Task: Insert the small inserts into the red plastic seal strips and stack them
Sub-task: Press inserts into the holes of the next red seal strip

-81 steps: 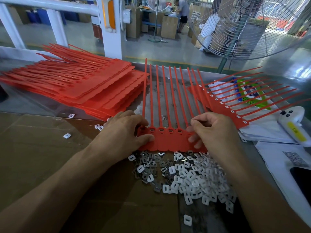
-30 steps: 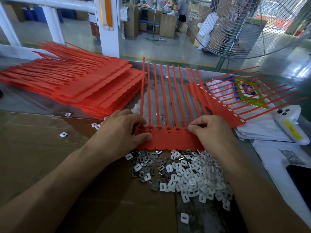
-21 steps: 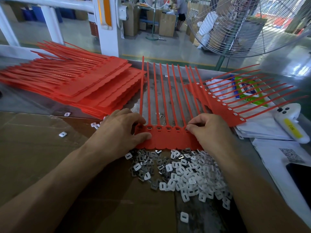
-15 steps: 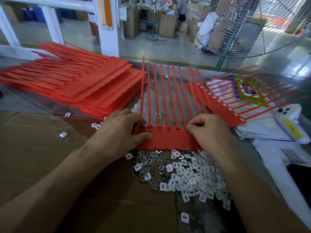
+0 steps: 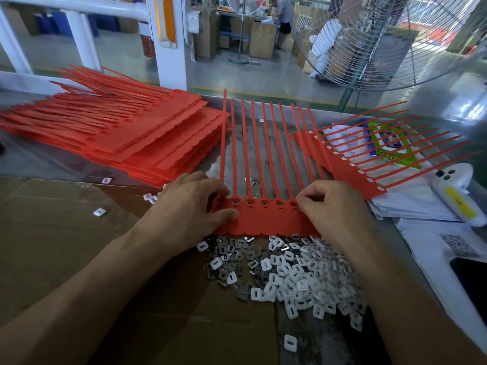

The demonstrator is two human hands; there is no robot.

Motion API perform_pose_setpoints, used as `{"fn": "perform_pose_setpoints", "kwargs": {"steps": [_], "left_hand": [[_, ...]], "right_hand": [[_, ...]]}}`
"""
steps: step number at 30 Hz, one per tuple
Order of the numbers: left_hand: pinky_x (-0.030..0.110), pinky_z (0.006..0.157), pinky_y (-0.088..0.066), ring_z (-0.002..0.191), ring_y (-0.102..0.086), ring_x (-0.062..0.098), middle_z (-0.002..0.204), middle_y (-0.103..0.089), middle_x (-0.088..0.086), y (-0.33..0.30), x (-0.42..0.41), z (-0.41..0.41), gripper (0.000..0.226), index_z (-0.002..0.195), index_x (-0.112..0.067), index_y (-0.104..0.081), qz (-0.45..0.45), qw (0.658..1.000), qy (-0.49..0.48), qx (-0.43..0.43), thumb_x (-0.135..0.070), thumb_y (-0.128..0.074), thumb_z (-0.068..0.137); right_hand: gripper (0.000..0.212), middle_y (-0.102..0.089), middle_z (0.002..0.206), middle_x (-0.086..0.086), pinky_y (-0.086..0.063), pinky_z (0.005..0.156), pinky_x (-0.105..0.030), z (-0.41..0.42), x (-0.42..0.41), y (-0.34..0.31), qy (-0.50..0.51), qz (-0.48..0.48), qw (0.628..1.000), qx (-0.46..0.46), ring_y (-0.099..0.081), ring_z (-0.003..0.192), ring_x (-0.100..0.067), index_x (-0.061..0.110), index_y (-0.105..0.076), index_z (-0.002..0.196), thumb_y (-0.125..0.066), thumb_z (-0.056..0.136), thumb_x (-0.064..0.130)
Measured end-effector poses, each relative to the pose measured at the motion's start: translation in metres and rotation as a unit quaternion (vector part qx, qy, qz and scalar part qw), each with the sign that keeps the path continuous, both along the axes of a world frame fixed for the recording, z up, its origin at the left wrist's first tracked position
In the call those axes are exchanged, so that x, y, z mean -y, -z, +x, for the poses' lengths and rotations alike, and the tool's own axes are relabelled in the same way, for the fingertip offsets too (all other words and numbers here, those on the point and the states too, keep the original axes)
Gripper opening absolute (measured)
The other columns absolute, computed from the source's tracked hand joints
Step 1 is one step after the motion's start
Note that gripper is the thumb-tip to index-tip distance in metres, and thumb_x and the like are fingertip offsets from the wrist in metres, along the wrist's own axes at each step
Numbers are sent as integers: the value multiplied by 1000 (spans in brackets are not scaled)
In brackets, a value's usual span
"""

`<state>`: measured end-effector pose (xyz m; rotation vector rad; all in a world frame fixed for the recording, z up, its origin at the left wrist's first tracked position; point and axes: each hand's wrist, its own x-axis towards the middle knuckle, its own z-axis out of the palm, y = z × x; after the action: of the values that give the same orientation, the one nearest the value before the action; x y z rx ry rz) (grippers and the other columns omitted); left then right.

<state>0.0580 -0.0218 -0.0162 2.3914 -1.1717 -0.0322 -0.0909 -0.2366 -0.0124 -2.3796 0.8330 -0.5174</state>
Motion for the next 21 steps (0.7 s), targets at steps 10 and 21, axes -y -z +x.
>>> {"fn": "perform_pose_setpoints", "kwargs": {"steps": [10, 21], "left_hand": [[32, 99, -42, 115, -48, 9, 121, -56, -14, -2, 0, -1, 52, 128, -36, -63, -2, 1000, -1, 2, -63, -63, 84], [36, 101, -43, 115, -48, 10, 120, -56, -12, -3, 0, -2, 53, 127, -34, -64, -5, 1000, -1, 4, -63, -58, 83]], "right_hand": [[4, -71, 90, 27, -44, 75, -1, -4, -27, -15, -186, 15, 982, 18, -65, 87, 11, 34, -77, 93, -76, 92, 30], [18, -63, 96, 20, -48, 80, -20, 0, -62, -16, -343, -33, 936, -68, -61, 93, 2, 36, -75, 108, -77, 90, 37]]}}
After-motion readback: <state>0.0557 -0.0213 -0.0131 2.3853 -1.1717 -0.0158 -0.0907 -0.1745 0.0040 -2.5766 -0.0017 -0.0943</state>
